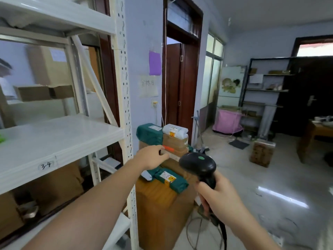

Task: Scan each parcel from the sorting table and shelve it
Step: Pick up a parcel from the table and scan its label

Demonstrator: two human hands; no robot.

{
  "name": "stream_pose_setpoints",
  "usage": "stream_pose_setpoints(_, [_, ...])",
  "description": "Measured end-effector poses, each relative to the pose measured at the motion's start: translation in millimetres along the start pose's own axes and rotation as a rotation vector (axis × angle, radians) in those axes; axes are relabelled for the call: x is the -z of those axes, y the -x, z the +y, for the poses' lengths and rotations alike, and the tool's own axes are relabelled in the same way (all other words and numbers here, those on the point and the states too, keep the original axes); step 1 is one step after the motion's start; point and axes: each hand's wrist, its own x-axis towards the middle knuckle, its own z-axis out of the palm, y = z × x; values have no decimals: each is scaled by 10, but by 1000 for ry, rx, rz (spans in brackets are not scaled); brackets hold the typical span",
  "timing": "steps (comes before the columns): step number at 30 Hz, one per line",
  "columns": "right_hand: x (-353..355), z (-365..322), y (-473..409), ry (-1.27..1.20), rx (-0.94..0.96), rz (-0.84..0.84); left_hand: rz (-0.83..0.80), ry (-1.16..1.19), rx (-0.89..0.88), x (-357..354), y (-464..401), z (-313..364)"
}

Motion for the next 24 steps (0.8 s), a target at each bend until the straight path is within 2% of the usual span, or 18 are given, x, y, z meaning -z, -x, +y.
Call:
stream_pose_setpoints(8, [506,516,-227,19,-92,17,-80,141,90,-815,-304,212])
stream_pose_setpoints(24, [177,1142,-2024,68,-65,-92,-182,64,242,-1426,-1831,-685])
